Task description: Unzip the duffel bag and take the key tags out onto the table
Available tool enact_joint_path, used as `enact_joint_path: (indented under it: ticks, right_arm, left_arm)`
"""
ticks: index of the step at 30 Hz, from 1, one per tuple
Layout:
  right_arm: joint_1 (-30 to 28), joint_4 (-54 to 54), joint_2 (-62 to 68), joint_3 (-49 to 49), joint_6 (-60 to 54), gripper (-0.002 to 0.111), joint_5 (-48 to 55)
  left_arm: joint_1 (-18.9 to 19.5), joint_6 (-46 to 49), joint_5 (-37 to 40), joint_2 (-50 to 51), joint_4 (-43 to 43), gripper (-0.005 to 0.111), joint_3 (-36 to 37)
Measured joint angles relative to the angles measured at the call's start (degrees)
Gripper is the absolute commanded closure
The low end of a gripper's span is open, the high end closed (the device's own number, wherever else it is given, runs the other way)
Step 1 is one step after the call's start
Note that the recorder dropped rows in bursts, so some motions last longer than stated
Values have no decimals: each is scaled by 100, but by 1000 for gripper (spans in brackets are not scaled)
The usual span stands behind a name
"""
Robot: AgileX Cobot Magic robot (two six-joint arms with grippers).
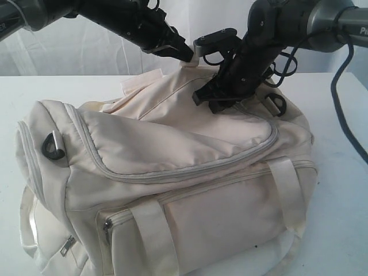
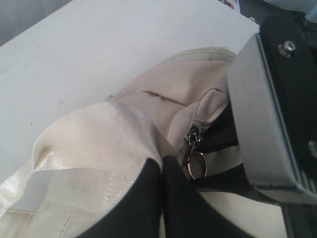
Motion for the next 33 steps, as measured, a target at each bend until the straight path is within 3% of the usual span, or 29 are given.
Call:
enact_joint_path:
  ticks: [7, 33]
  right_arm:
    - [0, -221, -56, 0, 92, 106, 252]
    - [0, -1331, -661, 0, 550, 106, 1898]
  left_arm:
    - [0, 0, 9, 0, 0, 107, 0]
    - [-21, -35, -287, 0, 88, 107, 0]
